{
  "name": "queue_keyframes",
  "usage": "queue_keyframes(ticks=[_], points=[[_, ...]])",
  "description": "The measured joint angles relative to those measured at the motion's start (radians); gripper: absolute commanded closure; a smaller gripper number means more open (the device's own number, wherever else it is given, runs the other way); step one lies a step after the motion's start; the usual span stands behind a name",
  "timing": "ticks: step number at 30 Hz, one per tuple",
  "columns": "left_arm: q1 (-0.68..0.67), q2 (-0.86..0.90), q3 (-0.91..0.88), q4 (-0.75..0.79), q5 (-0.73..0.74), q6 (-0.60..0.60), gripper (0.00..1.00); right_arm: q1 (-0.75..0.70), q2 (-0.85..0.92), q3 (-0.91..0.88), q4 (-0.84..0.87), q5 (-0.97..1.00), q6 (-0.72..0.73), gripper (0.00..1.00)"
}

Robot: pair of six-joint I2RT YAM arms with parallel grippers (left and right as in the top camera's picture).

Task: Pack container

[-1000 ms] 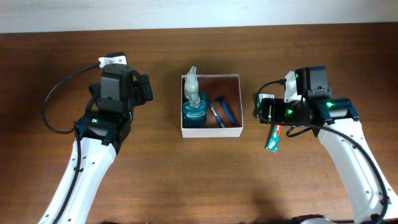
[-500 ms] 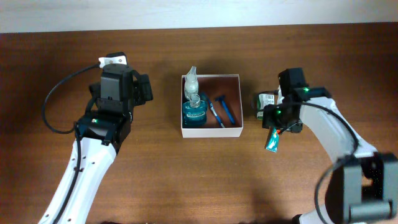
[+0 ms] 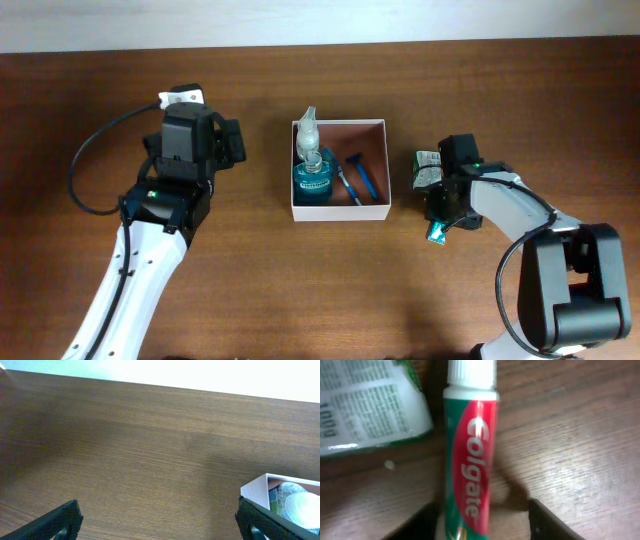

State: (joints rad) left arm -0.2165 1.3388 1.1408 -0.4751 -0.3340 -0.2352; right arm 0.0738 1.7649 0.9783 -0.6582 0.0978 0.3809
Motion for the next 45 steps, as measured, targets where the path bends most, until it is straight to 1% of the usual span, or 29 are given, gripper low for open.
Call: queue_keyframes(ticks=[1, 3, 8, 12, 15, 17, 20, 23, 26, 31, 37, 40, 43, 45], points=[[0.000, 0.000, 0.000, 0.000, 0.000, 0.000, 0.01, 0.000, 0.000, 0.000, -0.002, 0.000, -0.003, 0.80], [0.000, 0.000, 0.000, 0.000, 0.000, 0.000, 0.01, 0.000, 0.000, 0.001, -0.014, 0.003, 0.002, 0.86], [0.000, 0.000, 0.000, 0.000, 0.000, 0.000, 0.01, 0.000, 0.001, 0.053, -0.120, 0.011, 0.000, 0.87], [0.000, 0.000, 0.000, 0.000, 0.000, 0.000, 0.01, 0.000, -0.010, 0.151, -0.227, 0.011, 0.000, 0.87], [0.000, 0.000, 0.000, 0.000, 0.000, 0.000, 0.01, 0.021, -0.070, 0.243, -0.313, 0.014, 0.000, 0.87], [0.000, 0.000, 0.000, 0.000, 0.000, 0.000, 0.00, 0.072, -0.136, 0.286, -0.329, 0.018, 0.000, 0.87], [0.000, 0.000, 0.000, 0.000, 0.000, 0.000, 0.01, 0.163, -0.208, 0.315, -0.293, 0.021, 0.000, 0.87], [0.000, 0.000, 0.000, 0.000, 0.000, 0.000, 0.01, 0.267, -0.246, 0.323, -0.220, 0.021, 0.001, 0.86], [0.000, 0.000, 0.000, 0.000, 0.000, 0.000, 0.01, 0.356, -0.231, 0.325, -0.167, 0.018, 0.008, 0.86], [0.000, 0.000, 0.000, 0.000, 0.000, 0.000, 0.01, 0.410, -0.160, 0.325, -0.130, 0.031, 0.010, 0.86], [0.000, 0.000, 0.000, 0.000, 0.000, 0.000, 0.00, 0.408, -0.146, 0.325, -0.169, 0.074, 0.012, 0.86], [0.000, 0.000, 0.000, 0.000, 0.000, 0.000, 0.01, 0.383, -0.148, 0.325, -0.243, 0.101, 0.017, 0.86], [0.000, 0.000, 0.000, 0.000, 0.000, 0.000, 0.01, 0.322, -0.150, 0.326, -0.352, 0.121, 0.028, 0.86], [0.000, 0.000, 0.000, 0.000, 0.000, 0.000, 0.01, 0.277, -0.151, 0.319, -0.375, 0.127, 0.031, 0.85]])
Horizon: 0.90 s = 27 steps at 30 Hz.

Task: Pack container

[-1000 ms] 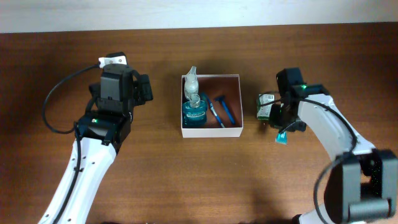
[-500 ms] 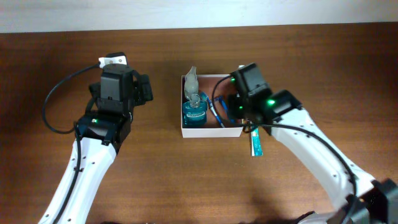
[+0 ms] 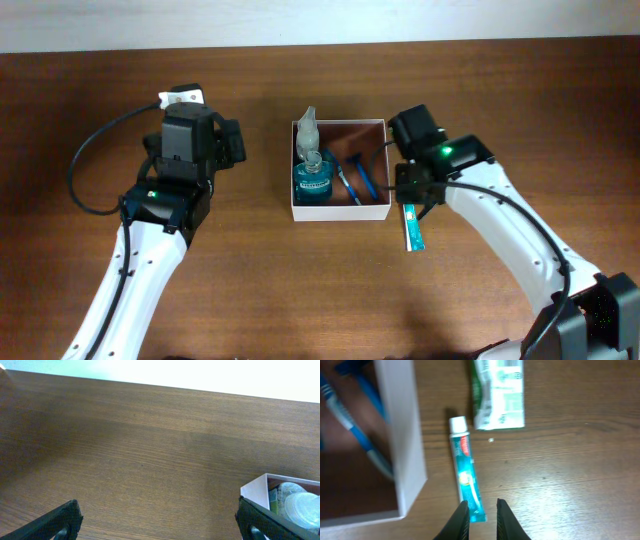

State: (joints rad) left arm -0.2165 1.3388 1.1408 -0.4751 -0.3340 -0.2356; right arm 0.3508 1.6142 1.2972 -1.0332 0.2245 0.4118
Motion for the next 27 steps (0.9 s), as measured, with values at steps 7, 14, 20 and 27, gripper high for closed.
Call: queue_keyframes(ticks=[7, 14, 20, 27], points=[[0.000, 0.000, 0.000, 0.000, 0.000, 0.000, 0.01, -0.028, -0.007, -0.158, 0.126, -0.032, -0.026, 0.65], [0.000, 0.000, 0.000, 0.000, 0.000, 0.000, 0.01, -0.028, -0.007, -0.219, 0.182, -0.097, -0.072, 0.39], [0.000, 0.000, 0.000, 0.000, 0.000, 0.000, 0.01, -0.028, -0.007, -0.237, 0.222, -0.106, -0.076, 0.39], [0.000, 0.000, 0.000, 0.000, 0.000, 0.000, 0.01, -0.028, -0.007, -0.348, 0.339, -0.130, -0.080, 0.34]])
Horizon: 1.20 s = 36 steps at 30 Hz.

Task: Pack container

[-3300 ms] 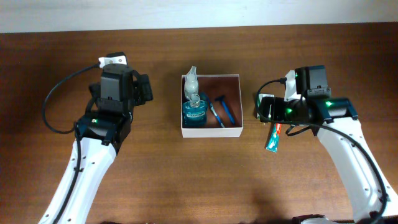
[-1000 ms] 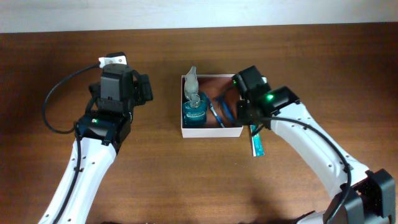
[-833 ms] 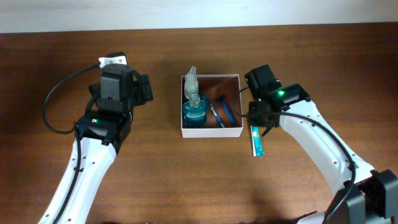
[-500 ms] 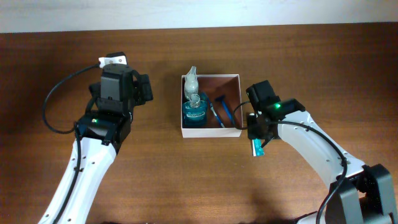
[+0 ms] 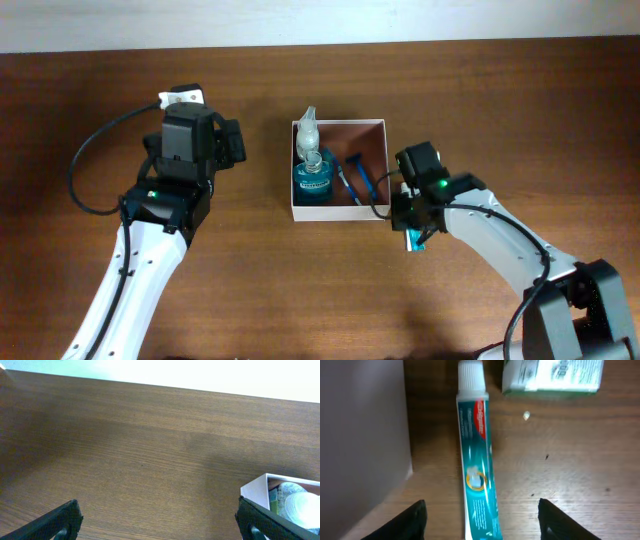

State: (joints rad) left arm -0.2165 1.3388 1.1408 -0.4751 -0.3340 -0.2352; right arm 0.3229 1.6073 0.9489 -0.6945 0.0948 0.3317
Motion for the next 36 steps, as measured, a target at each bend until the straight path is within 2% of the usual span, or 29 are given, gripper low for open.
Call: queue_keyframes(ticks=[12, 13, 23, 34, 36], points=[[0.000, 0.000, 0.000, 0.000, 0.000, 0.000, 0.01, -0.001, 0.000, -0.073, 0.103, -0.008, -0.021, 0.35], [0.000, 0.000, 0.000, 0.000, 0.000, 0.000, 0.01, -0.001, 0.000, -0.082, 0.106, -0.008, -0.021, 0.38], [0.000, 0.000, 0.000, 0.000, 0.000, 0.000, 0.01, -0.158, -0.001, -0.118, 0.114, -0.091, -0.014, 0.38], [0.000, 0.000, 0.000, 0.000, 0.000, 0.000, 0.01, -0.153, -0.004, -0.142, 0.132, -0.139, -0.084, 0.38], [0.000, 0.000, 0.000, 0.000, 0.000, 0.000, 0.01, -0.153, -0.004, -0.142, 0.132, -0.142, -0.097, 0.45]])
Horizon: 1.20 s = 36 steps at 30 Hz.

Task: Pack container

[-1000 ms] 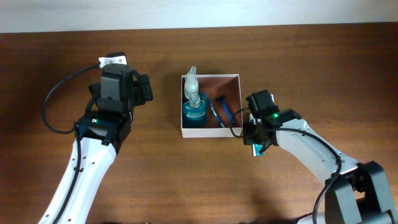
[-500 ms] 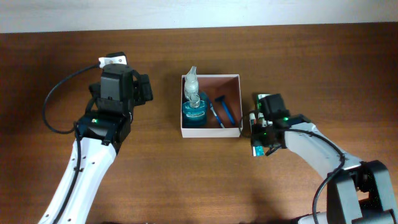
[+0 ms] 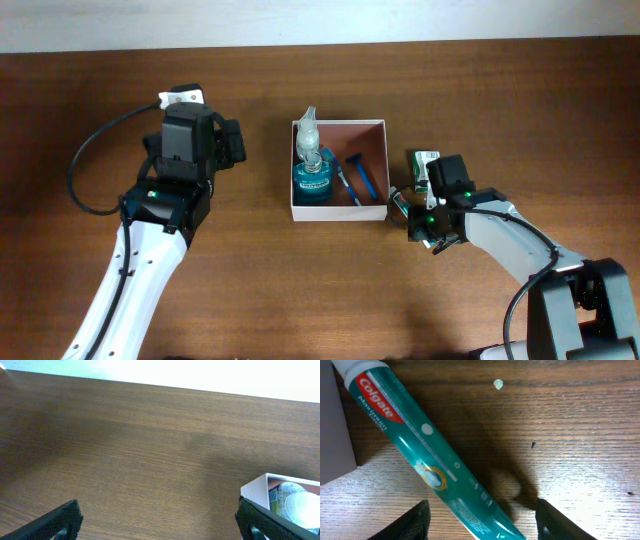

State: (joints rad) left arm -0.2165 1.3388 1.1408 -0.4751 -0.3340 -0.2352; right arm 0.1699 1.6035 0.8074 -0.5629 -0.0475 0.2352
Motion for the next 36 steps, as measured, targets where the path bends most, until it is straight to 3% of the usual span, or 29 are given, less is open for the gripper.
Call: queue_keyframes(ticks=[3, 7, 12, 19, 21, 30, 32, 33, 34, 36], points=[[0.000, 0.000, 0.000, 0.000, 0.000, 0.000, 0.01, 0.000, 0.000, 0.000, -0.005, -0.003, -0.010, 0.61], [0.000, 0.000, 0.000, 0.000, 0.000, 0.000, 0.01, 0.001, 0.000, 0.000, -0.007, -0.004, -0.011, 0.64], [0.000, 0.000, 0.000, 0.000, 0.000, 0.000, 0.01, 0.001, 0.000, 0.000, -0.008, -0.003, -0.013, 0.79], [0.000, 0.000, 0.000, 0.000, 0.000, 0.000, 0.01, 0.002, -0.002, 0.000, -0.008, -0.003, -0.014, 0.89], [0.000, 0.000, 0.000, 0.000, 0.000, 0.000, 0.01, 0.002, -0.003, 0.000, -0.008, -0.003, -0.014, 0.96], [0.000, 0.000, 0.000, 0.000, 0.000, 0.000, 0.01, 0.002, -0.011, 0.000, -0.009, -0.003, -0.019, 0.96], [0.000, 0.000, 0.000, 0.000, 0.000, 0.000, 0.01, 0.002, -0.011, 0.000, -0.009, -0.003, -0.018, 0.64], [0.000, 0.000, 0.000, 0.000, 0.000, 0.000, 0.01, 0.002, -0.011, 0.000, -0.009, -0.003, -0.016, 0.41], [0.000, 0.000, 0.000, 0.000, 0.000, 0.000, 0.00, 0.002, -0.011, 0.000, -0.007, -0.003, -0.019, 0.28], [0.000, 0.000, 0.000, 0.000, 0.000, 0.000, 0.01, 0.002, -0.011, -0.001, 0.014, -0.003, -0.014, 0.18]])
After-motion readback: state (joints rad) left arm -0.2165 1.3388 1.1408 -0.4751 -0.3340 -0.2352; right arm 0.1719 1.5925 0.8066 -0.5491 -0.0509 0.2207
